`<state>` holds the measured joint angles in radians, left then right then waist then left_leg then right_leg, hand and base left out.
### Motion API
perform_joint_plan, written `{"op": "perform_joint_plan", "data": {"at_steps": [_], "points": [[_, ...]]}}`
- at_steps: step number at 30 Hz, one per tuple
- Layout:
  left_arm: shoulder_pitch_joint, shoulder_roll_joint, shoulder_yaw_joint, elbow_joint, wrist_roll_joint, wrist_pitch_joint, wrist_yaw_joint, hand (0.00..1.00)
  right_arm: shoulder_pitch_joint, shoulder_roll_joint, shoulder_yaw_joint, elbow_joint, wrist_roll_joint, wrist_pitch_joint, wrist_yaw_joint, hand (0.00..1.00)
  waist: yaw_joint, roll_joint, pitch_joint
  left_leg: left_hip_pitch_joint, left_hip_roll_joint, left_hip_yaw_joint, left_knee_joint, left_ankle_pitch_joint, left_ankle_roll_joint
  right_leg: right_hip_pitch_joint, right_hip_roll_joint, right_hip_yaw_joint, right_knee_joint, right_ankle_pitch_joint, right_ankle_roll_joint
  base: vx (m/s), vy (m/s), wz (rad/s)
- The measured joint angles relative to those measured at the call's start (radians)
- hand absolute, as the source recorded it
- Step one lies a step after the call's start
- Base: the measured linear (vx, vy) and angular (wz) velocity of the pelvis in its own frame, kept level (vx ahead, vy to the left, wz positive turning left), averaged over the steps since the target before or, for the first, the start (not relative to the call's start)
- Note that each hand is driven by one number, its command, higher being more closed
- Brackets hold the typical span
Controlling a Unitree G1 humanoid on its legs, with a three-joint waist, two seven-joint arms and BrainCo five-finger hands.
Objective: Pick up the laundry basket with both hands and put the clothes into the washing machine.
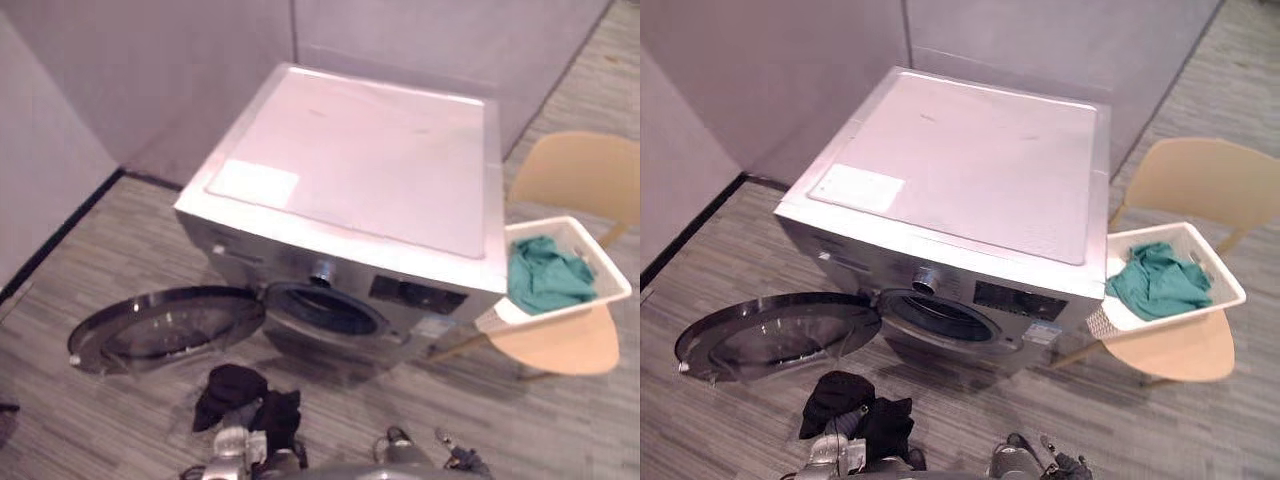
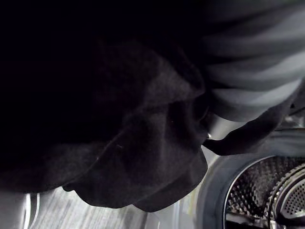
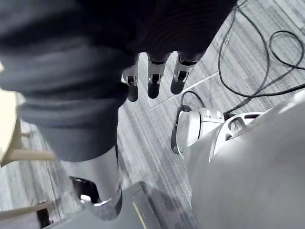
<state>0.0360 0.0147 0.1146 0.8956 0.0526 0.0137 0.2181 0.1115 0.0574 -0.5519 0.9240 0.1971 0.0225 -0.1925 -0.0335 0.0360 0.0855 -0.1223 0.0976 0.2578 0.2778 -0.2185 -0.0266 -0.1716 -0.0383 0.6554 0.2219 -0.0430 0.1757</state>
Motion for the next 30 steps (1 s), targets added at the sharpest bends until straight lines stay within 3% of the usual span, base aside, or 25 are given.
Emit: {"op": "perform_joint_plan", "data": {"at_steps": [1, 3, 5, 6, 13, 15, 17, 18, 20, 22, 23, 24, 25, 27, 30], "points": [[-0.011, 0.007, 0.003, 0.000, 0.000, -0.001, 0.000, 1.00, -0.008, -0.006, 0.003, 0.002, -0.001, 0.001, 0.000, 0.00, 0.006, 0.006, 0.000, -0.002, 0.024, 0.027, 0.000, 0.000, 0.000, -0.019, 0.020, -0.002, -0.019, 0.037, -0.001, -0.04, -0.071, -1.17], [-0.020, 0.015, 0.014, -0.004, 0.000, -0.001, 0.000, 1.00, -0.017, -0.009, 0.017, 0.002, -0.010, 0.001, 0.002, 0.00, 0.014, 0.003, 0.003, -0.005, 0.070, 0.066, 0.002, 0.001, -0.002, -0.047, 0.040, -0.125, -0.048, 0.083, -0.028, -0.02, -0.127, -1.01], [-0.028, 0.019, 0.036, -0.005, -0.002, -0.002, 0.000, 1.00, -0.022, -0.009, 0.017, 0.001, -0.011, 0.000, 0.001, 0.00, 0.021, -0.011, 0.006, -0.002, 0.095, 0.116, 0.001, 0.006, -0.012, -0.081, 0.032, -0.476, -0.052, 0.082, -0.089, 0.00, -0.184, -0.71], [-0.028, 0.018, 0.038, -0.004, -0.002, -0.001, 0.000, 1.00, -0.022, -0.011, 0.017, 0.001, -0.011, -0.001, 0.001, 0.00, 0.021, -0.016, 0.005, 0.001, 0.093, 0.121, 0.000, 0.007, -0.015, -0.079, 0.027, -0.533, -0.056, 0.074, -0.102, -0.01, -0.192, -0.47], [-0.026, -0.051, 0.046, -0.001, -0.005, 0.000, -0.002, 1.00, 0.002, -0.036, -0.050, 0.035, -0.008, -0.015, 0.002, 0.00, 0.015, 0.030, 0.024, 0.120, 0.082, 0.030, -0.101, 0.044, -0.074, 0.020, 0.040, -0.574, -0.073, 0.005, -0.137, -0.05, -0.120, 0.06], [-0.023, -0.057, 0.053, -0.003, -0.003, 0.001, -0.004, 1.00, 0.024, -0.033, -0.067, 0.034, -0.007, -0.014, 0.002, 0.00, 0.015, 0.032, 0.032, 0.119, 0.098, 0.016, -0.045, 0.032, -0.083, 0.031, 0.042, -0.586, -0.021, -0.044, -0.139, -0.09, -0.089, 0.40], [-0.011, -0.066, 0.070, -0.007, -0.002, 0.002, -0.012, 1.00, 0.047, -0.029, -0.049, 0.034, -0.003, -0.014, 0.003, 0.00, 0.015, 0.013, 0.060, 0.045, 0.110, -0.005, 0.186, 0.030, -0.093, 0.041, 0.020, -0.603, 0.049, -0.087, -0.143, -0.13, -0.029, 0.31], [0.002, -0.078, 0.082, -0.020, -0.002, 0.005, -0.021, 1.00, 0.055, -0.030, -0.026, 0.034, -0.003, -0.014, 0.003, 0.00, 0.017, 0.006, 0.070, -0.007, 0.114, -0.021, 0.303, 0.054, -0.080, 0.044, 0.008, -0.601, 0.068, -0.095, -0.141, -0.14, 0.005, 0.10], [0.015, -0.084, 0.085, -0.039, -0.002, 0.005, -0.024, 1.00, 0.055, -0.037, -0.016, 0.027, -0.003, -0.013, 0.003, 0.00, 0.016, 0.006, 0.073, -0.030, 0.101, -0.028, 0.338, 0.079, -0.080, 0.043, -0.010, -0.595, 0.065, -0.096, -0.141, -0.07, 0.078, -0.01], [0.020, -0.095, 0.087, -0.068, -0.003, 0.004, -0.022, 1.00, 0.053, -0.046, 0.007, 0.001, -0.003, -0.012, 0.003, 0.00, 0.010, 0.023, 0.069, -0.028, 0.078, -0.034, 0.275, 0.094, -0.059, 0.040, -0.017, -0.590, 0.034, -0.091, -0.133, -0.03, 0.091, -0.11], [0.023, -0.091, 0.094, -0.103, -0.003, -0.002, -0.021, 1.00, 0.042, -0.039, 0.013, -0.014, -0.003, -0.012, 0.004, 0.00, 0.019, 0.025, 0.077, -0.024, 0.071, -0.025, 0.247, 0.080, -0.060, -0.030, -0.021, -0.594, 0.205, -0.128, -0.137, 0.01, 0.007, 0.03], [0.032, -0.068, 0.094, -0.140, -0.004, -0.003, -0.019, 1.00, 0.051, -0.019, 0.019, -0.026, -0.006, -0.011, 0.003, 0.00, 0.020, -0.028, 0.085, -0.020, 0.041, -0.009, 0.251, 0.039, -0.055, -0.034, -0.050, -0.585, 0.250, -0.212, -0.134, 0.00, 0.000, 0.00], [0.028, -0.074, 0.094, -0.140, -0.004, -0.001, -0.018, 1.00, 0.052, -0.018, 0.020, -0.026, -0.008, -0.008, 0.003, 0.00, 0.023, -0.008, 0.092, -0.012, 0.053, -0.021, 0.247, 0.007, -0.045, -0.043, -0.038, -0.594, 0.266, -0.213, -0.131, -0.03, 0.007, -0.04], [0.058, -0.084, 0.090, -0.140, -0.006, 0.003, -0.016, 1.00, 0.045, -0.023, 0.025, -0.054, -0.011, -0.009, 0.002, 0.00, 0.022, 0.006, 0.087, 0.016, 0.062, -0.021, 0.172, -0.085, -0.038, -0.069, -0.003, -0.574, 0.270, -0.214, -0.124, -0.07, 0.059, -0.43], [0.071, -0.086, 0.084, -0.140, -0.014, 0.010, -0.015, 1.00, 0.048, -0.009, 0.049, -0.090, -0.009, -0.015, 0.001, 0.00, 0.021, -0.009, 0.081, 0.040, 0.049, 0.058, 0.134, -0.092, -0.041, -0.079, -0.009, -0.533, 0.273, -0.201, -0.112, -0.06, 0.057, -0.49]]}}
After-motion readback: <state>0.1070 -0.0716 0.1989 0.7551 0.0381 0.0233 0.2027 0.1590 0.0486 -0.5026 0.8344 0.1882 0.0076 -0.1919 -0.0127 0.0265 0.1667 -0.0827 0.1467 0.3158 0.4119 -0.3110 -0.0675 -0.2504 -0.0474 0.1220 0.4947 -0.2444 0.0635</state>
